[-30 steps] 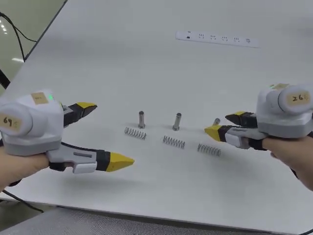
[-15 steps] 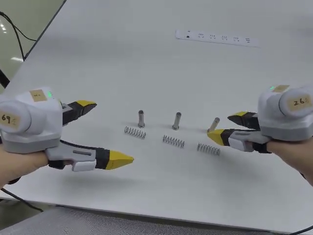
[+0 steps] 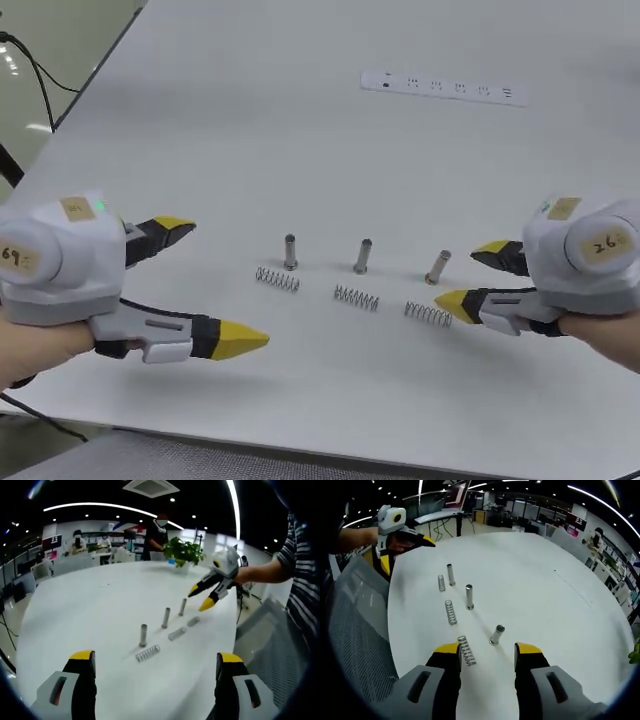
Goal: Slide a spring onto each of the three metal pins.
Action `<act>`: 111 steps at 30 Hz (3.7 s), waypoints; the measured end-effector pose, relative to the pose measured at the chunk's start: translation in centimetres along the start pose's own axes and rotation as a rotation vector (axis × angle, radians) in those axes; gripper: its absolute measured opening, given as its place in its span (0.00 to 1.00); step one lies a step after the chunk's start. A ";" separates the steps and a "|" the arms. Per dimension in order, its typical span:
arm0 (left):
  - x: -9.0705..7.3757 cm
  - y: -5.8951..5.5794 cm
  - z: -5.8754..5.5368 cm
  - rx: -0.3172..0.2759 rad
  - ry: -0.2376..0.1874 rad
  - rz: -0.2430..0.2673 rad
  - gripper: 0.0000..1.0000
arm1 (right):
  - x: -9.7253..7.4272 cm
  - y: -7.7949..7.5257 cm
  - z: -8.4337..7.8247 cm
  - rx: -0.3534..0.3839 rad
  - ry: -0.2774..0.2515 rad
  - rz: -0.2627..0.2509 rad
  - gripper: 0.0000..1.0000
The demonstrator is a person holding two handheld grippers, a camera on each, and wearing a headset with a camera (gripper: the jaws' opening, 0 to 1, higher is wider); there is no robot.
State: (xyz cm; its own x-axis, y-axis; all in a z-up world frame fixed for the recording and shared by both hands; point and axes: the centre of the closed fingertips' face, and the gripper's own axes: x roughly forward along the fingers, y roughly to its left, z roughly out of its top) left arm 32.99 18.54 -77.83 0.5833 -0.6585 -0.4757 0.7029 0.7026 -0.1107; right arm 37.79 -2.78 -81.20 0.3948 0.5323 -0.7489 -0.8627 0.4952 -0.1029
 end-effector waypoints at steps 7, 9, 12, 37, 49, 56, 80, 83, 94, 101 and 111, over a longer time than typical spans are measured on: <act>0.0 -0.1 0.1 0.004 -0.001 -0.004 0.98 | -0.1 0.6 -0.5 -0.072 0.027 0.019 0.39; 0.1 -0.3 0.2 0.006 -0.003 -0.007 0.98 | -0.1 0.8 -0.6 -0.079 0.027 0.036 0.38; 0.2 -0.4 0.2 0.006 -0.002 -0.010 0.98 | -0.2 1.2 -0.6 -0.100 0.026 0.053 0.38; -0.1 -0.1 0.7 0.015 -0.008 0.003 0.98 | 1.1 2.8 -2.4 -0.256 0.094 0.123 0.26; -0.5 0.0 0.5 0.017 -0.001 0.007 0.97 | 2.5 2.7 -3.3 -0.288 0.128 0.137 0.19; -0.5 -0.1 0.3 0.014 0.003 0.004 0.97 | 2.8 3.2 -3.4 -0.313 0.137 0.160 0.14; -0.5 -0.5 0.2 0.018 0.007 -0.004 0.97 | 3.0 3.2 -3.2 -0.394 0.132 0.191 0.08; -0.4 -0.5 0.3 0.020 0.008 -0.005 0.96 | 2.6 3.0 -3.1 -0.389 0.128 0.182 0.08; -0.4 -1.3 0.6 0.024 -0.001 -0.021 0.96 | 1.4 2.8 -2.0 -0.382 0.087 0.164 0.07; -0.9 -1.6 0.9 0.012 -0.016 -0.045 0.94 | 0.3 3.3 -1.2 -0.392 0.054 0.177 0.07; -0.3 -3.6 1.8 0.007 -0.046 -0.125 0.88 | -1.0 4.6 0.6 -0.421 -0.001 0.208 0.07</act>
State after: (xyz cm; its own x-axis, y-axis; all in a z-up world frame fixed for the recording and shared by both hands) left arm 31.01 15.71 -75.71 0.5085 -0.7526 -0.4184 0.7741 0.6123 -0.1607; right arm 33.58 -0.63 -80.54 0.2000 0.5912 -0.7813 -0.9767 0.0564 -0.2073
